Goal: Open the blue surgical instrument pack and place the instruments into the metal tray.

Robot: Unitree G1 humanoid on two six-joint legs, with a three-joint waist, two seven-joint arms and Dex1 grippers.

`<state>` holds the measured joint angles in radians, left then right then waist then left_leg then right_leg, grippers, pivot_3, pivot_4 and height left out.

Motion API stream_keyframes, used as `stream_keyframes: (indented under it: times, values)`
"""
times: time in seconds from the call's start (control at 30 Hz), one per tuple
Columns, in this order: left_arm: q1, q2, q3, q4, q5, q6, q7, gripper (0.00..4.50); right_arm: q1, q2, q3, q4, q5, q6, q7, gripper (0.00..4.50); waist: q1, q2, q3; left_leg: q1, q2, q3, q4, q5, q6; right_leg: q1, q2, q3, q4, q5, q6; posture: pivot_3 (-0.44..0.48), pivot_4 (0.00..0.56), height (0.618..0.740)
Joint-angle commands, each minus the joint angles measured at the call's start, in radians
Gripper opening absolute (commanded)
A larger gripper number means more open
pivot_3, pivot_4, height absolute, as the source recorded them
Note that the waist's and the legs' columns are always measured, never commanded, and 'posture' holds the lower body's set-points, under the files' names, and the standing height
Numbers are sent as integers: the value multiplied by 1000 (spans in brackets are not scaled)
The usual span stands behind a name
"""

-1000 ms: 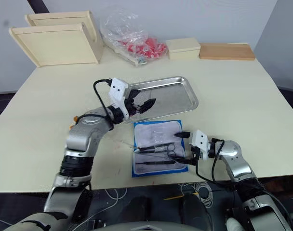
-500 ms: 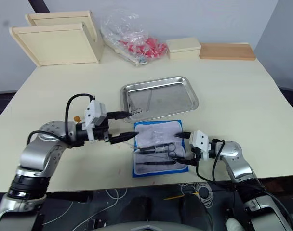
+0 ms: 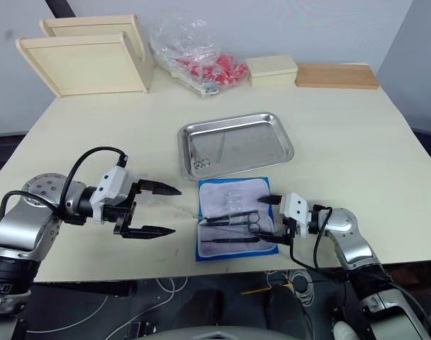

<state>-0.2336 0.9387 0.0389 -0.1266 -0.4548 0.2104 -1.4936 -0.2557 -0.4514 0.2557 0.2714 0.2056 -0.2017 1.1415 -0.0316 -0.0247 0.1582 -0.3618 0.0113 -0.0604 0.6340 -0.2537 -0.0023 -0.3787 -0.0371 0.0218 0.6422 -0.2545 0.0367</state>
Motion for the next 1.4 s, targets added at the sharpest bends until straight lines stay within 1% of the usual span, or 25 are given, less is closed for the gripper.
stream_keyframes:
  times: [0.03,0.17,0.33,0.47,0.77,0.83,0.87,0.9,0.93,0.97,1.0,1.1,1.4]
  values:
    - [-12,28,30,-5,-31,-24,-50,4430,55,-27,49,76,-74,37,8,4500,0,0,0,0,0,0,0,0,0,0,0,0,0,0,0,0,150,740]
    - [-18,32,31,8,-35,-32,-56,4430,51,-26,49,84,-76,33,8,4500,0,1,0,0,0,0,0,0,0,0,0,0,0,0,0,0,150,740]
    - [-29,13,13,26,-4,-60,-20,4430,50,-24,51,90,-78,30,8,4500,0,1,0,0,0,0,0,0,0,0,1,0,0,0,0,0,150,740]
    - [-61,-47,-33,37,64,-78,76,4430,44,-19,52,99,-80,28,6,4500,1,0,0,0,0,0,0,0,0,0,1,0,0,0,0,0,150,740]
    - [-138,-172,-145,100,177,-118,166,4430,30,-17,49,102,-81,32,1,4500,2,-2,-1,0,0,1,0,0,0,0,2,0,0,0,0,0,150,740]
    - [-151,-193,-170,117,191,-123,167,4430,30,-17,47,102,-81,33,-2,4500,2,-2,-1,0,-1,1,0,0,0,0,2,0,0,0,1,0,150,740]
    - [-159,-205,-184,129,199,-126,167,4052,30,-17,47,102,-81,33,-4,4500,2,-2,-1,0,-1,1,0,0,0,0,2,0,0,0,1,0,150,740]
    - [-170,-220,-203,152,217,-132,174,4052,31,-17,47,101,-81,34,-5,4500,2,-2,-1,0,-1,1,0,0,0,0,2,0,0,0,1,0,150,740]
    - [-181,-233,-221,175,239,-152,180,3833,32,-16,47,100,-81,34,-6,4500,2,-2,-1,0,-1,1,0,0,0,0,2,0,0,0,1,0,150,740]
    - [-189,-242,-236,194,258,-174,183,3130,32,-15,48,99,-81,36,-7,4500,2,-2,-1,0,-1,1,0,0,0,0,2,0,0,0,1,0,150,740]
    - [-201,-264,-256,223,277,-188,189,2824,33,-15,47,96,-81,37,-10,4500,1,-2,-1,0,-1,1,0,0,0,0,2,0,0,0,1,0,150,740]
    - [-222,-304,-283,279,305,-217,201,2824,36,-16,43,89,-79,41,-16,4500,5,-2,-1,0,-1,1,0,0,0,0,2,0,1,0,1,0,150,740]
    - [-242,-357,-314,367,340,-277,195,2824,38,-16,44,83,-79,46,-24,4500,3,-2,-1,1,-1,1,1,0,0,1,2,0,1,2,3,0,150,740]
